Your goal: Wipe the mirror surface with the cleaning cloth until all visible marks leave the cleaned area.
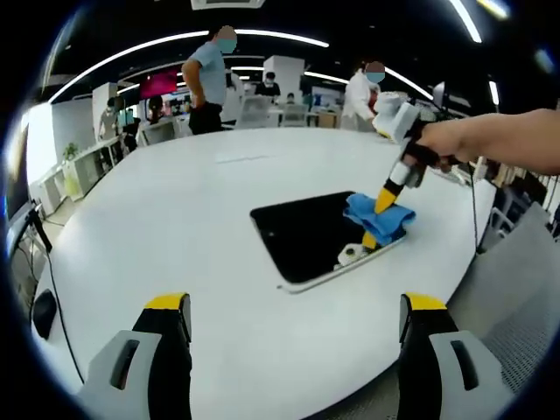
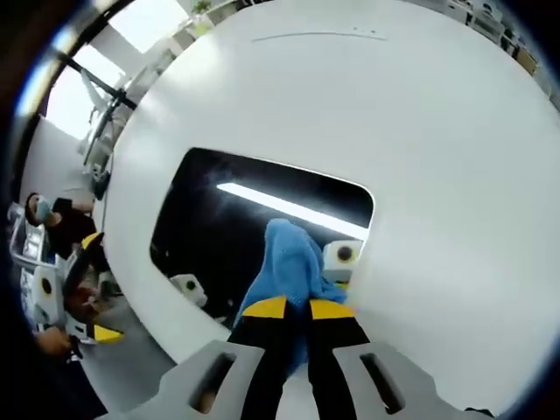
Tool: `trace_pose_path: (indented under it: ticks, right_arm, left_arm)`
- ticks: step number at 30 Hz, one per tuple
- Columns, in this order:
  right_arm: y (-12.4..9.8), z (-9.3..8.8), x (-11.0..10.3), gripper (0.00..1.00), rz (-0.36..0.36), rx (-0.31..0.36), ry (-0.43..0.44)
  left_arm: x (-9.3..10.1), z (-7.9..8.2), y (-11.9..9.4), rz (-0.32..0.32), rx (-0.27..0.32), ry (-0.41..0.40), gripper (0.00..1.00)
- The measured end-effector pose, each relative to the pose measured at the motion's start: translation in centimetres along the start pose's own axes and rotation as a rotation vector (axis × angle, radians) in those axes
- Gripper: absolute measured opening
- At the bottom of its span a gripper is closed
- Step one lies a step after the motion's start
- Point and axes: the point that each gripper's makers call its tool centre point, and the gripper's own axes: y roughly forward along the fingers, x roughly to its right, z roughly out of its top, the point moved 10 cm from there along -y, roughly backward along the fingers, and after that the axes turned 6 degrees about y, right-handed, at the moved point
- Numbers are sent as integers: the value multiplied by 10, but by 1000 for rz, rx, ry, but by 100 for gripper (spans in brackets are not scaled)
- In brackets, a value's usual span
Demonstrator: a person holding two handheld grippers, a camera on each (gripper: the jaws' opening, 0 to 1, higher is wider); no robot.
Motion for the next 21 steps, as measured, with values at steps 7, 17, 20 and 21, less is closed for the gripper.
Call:
trace_pose_path:
  ticks: [7, 17, 20, 21]
  right_arm:
    - [2, 11, 2, 1, -4, -7, 32]
    - [4, 28, 3, 1, -20, -20, 35]
    - [6, 35, 5, 1, -24, -20, 34]
    - [6, 37, 5, 1, -29, -17, 31]
  left_arm:
    - [-1, -1, 0, 1, -4, -2, 100]
    - [-2, -1, -1, 6, 0, -11, 100]
    - [-3, -1, -1, 10, 2, -15, 100]
    - [-3, -1, -1, 10, 2, -17, 100]
